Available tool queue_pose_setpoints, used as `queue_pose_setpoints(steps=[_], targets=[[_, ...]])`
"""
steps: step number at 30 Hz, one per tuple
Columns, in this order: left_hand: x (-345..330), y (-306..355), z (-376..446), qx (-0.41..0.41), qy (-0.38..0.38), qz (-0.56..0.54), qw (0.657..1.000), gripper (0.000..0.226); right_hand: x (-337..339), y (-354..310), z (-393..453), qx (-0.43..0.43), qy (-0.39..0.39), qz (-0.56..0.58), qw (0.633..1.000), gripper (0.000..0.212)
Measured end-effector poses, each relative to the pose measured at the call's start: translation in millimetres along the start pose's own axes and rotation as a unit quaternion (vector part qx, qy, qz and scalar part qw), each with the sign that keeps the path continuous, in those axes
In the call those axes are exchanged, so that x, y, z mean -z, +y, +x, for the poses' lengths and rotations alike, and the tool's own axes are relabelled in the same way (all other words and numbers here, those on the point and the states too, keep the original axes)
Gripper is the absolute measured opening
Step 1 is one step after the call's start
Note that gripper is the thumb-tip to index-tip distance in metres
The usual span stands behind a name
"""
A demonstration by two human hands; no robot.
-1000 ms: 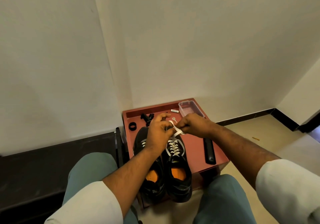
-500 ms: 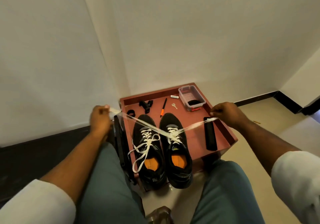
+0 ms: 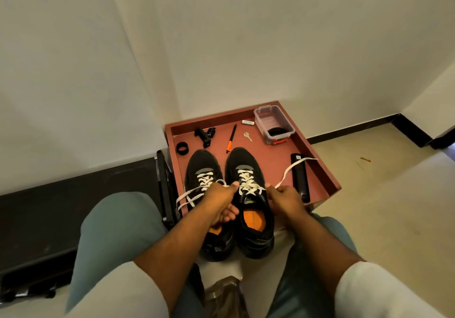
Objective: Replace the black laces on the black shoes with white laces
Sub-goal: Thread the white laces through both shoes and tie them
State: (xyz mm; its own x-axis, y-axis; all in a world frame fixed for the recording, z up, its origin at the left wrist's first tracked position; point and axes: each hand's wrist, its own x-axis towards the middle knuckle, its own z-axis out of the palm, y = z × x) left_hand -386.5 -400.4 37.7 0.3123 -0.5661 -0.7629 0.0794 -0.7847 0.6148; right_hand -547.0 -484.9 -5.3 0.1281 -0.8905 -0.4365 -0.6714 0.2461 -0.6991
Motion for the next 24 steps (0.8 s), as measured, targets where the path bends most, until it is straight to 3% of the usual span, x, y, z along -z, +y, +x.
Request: queue_pose_setpoints(steps=[4, 8, 12, 18, 20, 24], targets=[[-24, -3, 13, -0.055, 0.091, -0.132, 0.985, 0.021, -25, -5, 5, -0.082, -0.007, 0.203, 0.976, 0.044], [-39, -2, 14, -0.12, 0.136, -0.186, 0.966, 0.011, -34, -24, 2, -0.089, -0.006, 0.268, 0.959, 0.011], [-41, -2, 14, -0.124, 0.15, -0.198, 0.961, 0.014, -33, -32, -2, -0.085, 0.009, 0.349, 0.933, 0.013], [-35, -6, 14, -0.077, 0.181, -0.266, 0.944, 0.005, -6, -43, -17, -0.057, 0.031, 0.603, 0.795, 0.016], [-31, -3, 12, -0.063, 0.171, -0.294, 0.938, 0.006, 5, -48, -23, -0.041, 0.03, 0.607, 0.793, 0.013], [-15, 6, 6, -0.028, 0.141, -0.392, 0.909, 0.007, 29, -63, -35, 0.021, 0.036, 0.548, 0.836, 0.019]])
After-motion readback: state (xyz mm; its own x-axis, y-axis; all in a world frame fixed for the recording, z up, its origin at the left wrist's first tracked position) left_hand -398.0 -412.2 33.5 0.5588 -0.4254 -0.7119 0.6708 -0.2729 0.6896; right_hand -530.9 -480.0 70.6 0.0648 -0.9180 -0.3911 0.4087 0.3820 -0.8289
